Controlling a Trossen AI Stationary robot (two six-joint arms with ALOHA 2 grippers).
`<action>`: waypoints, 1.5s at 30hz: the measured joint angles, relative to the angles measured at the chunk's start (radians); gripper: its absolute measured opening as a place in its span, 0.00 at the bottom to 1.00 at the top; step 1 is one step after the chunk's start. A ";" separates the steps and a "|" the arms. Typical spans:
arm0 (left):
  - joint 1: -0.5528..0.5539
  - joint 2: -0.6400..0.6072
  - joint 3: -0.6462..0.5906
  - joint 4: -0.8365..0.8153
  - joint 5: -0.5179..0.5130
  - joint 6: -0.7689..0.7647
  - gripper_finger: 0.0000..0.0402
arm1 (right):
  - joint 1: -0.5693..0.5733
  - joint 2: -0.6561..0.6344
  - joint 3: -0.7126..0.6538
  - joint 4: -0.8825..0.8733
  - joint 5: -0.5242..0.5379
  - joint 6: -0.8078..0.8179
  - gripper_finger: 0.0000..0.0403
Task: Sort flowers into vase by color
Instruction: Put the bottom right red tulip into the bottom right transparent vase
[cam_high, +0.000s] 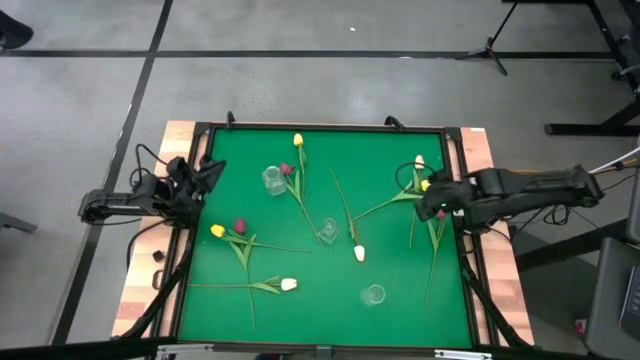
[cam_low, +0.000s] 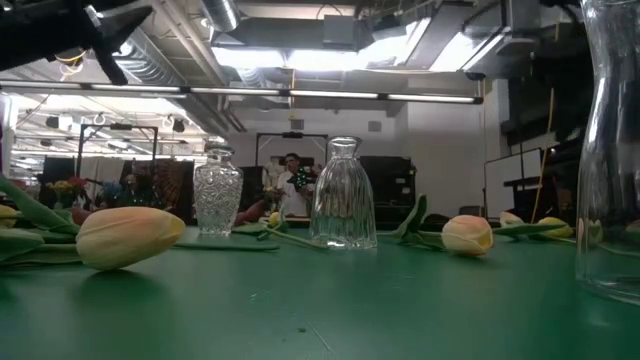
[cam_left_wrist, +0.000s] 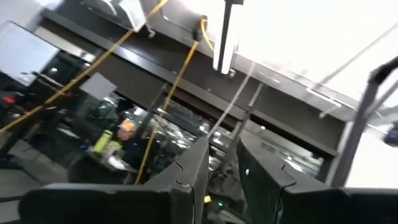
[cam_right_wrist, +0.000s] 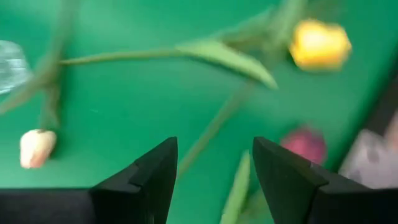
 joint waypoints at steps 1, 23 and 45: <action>0.000 0.000 0.000 -0.002 -0.013 0.000 0.21 | 0.010 0.037 0.011 -0.015 -0.027 0.055 0.52; 0.000 0.000 0.000 -0.057 -0.056 -0.034 0.21 | 0.640 0.492 0.016 0.178 -0.220 1.085 0.52; 0.000 0.000 0.000 -0.057 -0.162 -0.034 0.21 | 0.553 0.641 -0.144 0.222 -0.122 1.088 0.52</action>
